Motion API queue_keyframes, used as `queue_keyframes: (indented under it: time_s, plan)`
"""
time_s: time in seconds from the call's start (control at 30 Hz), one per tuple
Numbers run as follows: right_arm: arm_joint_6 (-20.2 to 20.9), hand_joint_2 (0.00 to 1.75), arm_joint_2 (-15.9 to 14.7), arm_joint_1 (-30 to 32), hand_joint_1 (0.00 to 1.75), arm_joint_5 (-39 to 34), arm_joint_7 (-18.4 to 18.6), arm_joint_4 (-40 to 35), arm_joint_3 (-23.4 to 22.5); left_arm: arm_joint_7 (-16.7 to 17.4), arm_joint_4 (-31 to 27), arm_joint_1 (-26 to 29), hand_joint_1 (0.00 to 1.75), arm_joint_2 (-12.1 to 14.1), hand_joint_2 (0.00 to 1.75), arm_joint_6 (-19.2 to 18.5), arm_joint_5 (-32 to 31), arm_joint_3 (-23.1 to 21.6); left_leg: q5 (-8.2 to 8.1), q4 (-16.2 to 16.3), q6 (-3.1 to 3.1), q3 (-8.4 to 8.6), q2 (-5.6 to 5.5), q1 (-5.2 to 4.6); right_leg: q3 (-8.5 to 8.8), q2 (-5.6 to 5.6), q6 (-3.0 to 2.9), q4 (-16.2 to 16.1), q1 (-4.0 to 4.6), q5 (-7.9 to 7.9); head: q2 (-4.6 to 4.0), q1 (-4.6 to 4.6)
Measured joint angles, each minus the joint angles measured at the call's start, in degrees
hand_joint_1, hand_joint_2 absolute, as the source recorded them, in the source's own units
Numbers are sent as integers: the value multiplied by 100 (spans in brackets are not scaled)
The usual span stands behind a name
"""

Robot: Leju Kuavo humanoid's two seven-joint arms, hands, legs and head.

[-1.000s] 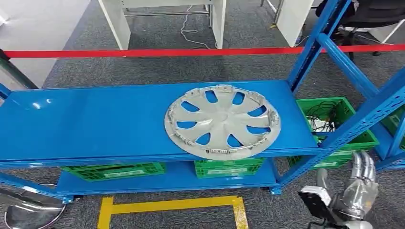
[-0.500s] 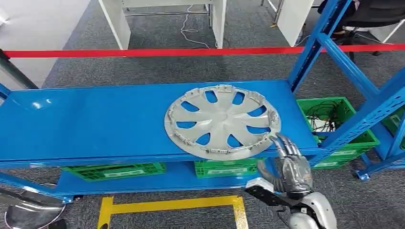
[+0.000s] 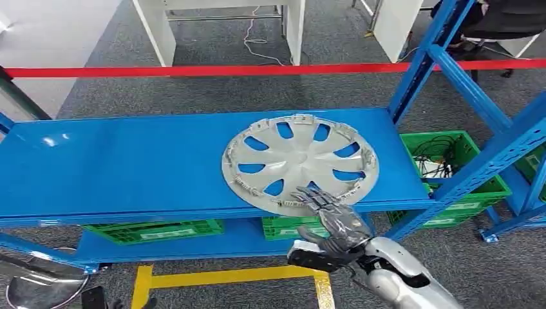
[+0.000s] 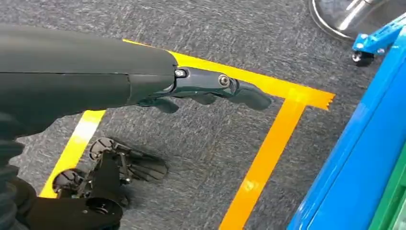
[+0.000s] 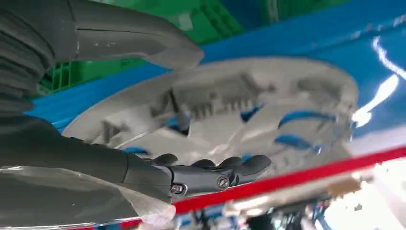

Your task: Take the parts from the cabinet and place them on the table.

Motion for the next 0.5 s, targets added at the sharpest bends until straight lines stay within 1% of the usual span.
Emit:
queue_keyframes:
  time_s: [0.03,0.1,0.2,0.23,0.3,0.5]
  plan:
    - [169,175,-50,-92,0,-98,80,72,124,17,4,-7,0,0,175,-9,-35,-4,0,2,0,-1,0,0,2,2,0,0,0,0,0,-2]
    - [341,175,-129,-249,0,-212,230,179,288,26,11,-18,0,-2,175,-13,-83,-7,1,4,1,-1,0,0,2,1,1,0,0,1,0,-2]
    - [395,175,-266,-451,0,-253,598,351,434,57,22,-23,0,0,175,-29,-133,-7,0,6,1,-3,1,0,0,5,1,0,0,1,0,0]
    - [386,175,-297,-495,0,-249,658,387,450,72,22,-24,0,0,175,-31,-133,-7,0,6,1,-2,1,1,-1,4,1,0,0,1,0,-2]
    - [380,175,-347,-571,0,-247,710,448,483,76,24,-24,0,-2,175,-31,-140,-7,-1,7,1,-2,1,1,-46,3,2,0,0,0,0,-2]
    - [349,175,-433,-665,0,-221,802,544,555,76,24,-24,0,0,175,-31,-144,-7,-1,9,1,-5,1,0,-48,4,2,0,0,0,0,0]
